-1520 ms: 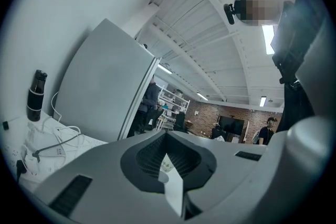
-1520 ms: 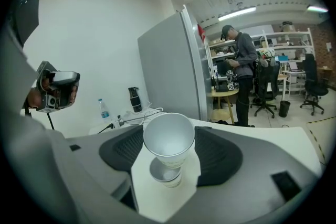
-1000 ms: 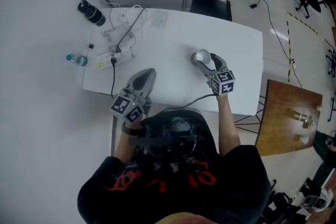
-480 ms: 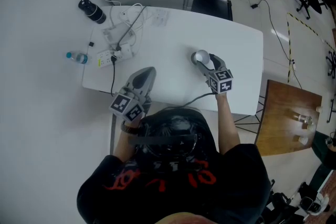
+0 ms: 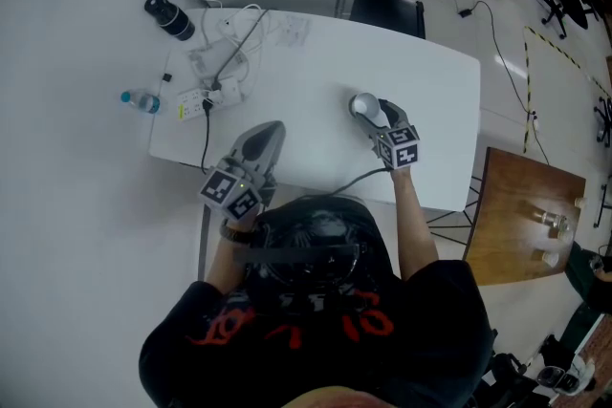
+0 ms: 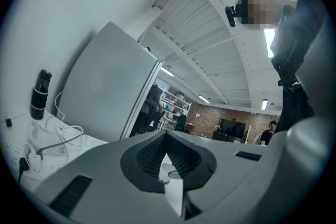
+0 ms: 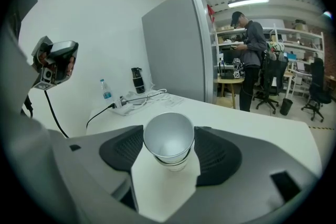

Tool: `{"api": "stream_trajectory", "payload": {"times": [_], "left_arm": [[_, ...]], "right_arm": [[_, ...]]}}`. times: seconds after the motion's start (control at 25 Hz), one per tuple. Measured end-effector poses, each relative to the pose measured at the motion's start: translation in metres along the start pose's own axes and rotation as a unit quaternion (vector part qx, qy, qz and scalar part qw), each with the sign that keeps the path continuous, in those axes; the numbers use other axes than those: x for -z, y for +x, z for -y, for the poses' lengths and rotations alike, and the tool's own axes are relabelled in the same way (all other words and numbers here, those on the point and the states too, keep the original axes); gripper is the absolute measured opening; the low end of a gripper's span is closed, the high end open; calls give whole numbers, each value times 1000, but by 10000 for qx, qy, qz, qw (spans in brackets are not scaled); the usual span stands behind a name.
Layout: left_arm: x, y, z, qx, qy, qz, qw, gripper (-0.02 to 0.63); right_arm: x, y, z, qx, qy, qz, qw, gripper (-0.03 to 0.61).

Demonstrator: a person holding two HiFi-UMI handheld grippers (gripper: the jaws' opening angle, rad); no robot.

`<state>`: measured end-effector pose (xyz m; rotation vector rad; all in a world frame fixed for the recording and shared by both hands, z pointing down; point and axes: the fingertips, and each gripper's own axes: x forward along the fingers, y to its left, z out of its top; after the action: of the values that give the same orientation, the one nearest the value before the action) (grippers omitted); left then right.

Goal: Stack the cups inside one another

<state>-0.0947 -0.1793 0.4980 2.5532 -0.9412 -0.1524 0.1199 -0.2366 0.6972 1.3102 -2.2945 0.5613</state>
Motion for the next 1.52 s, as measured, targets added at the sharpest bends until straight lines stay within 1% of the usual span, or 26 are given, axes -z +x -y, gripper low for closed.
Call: {"api": "stream_trajectory", "payload": {"times": [0.12,0.28,0.52,0.56,0.64,0.84,1.04,1.16,1.28,1.52], "left_arm": [[0,0,-1,-14,25,-21,10000,-8],[0,-1,0,-40,21,-37,10000,-8],[-4,1,0,60,9,74,10000,-8],[-3,-1,1,72,-12,66,10000,-8],[-1,-3,0,66,-42,46,10000,-8],[-1,-6,-1,57,-78,45,9999,-8],[-5,-7,-6,-7,-24,143,9999,-8],[-3,-8,-5,17,-50,140,9999,-9],[-7,-13,-8,-43,-10,159,9999,-8],[-10,-19,-8,33,-30,162,9999,-9]], "right_arm": [[6,7,2,48,-102,-116,9999,319],[12,10,2,84,-52,-198,9998,324],[8,14,4,30,-31,-189,9998,327],[9,13,3,28,-16,-196,9998,327],[10,12,1,31,-7,-205,9998,347],[8,11,-1,61,33,-192,9998,347],[4,7,-3,87,257,1,9996,347],[8,4,-5,127,267,-1,9996,347],[6,5,-10,131,316,22,9994,345],[3,-2,-15,221,408,104,9989,341]]}}
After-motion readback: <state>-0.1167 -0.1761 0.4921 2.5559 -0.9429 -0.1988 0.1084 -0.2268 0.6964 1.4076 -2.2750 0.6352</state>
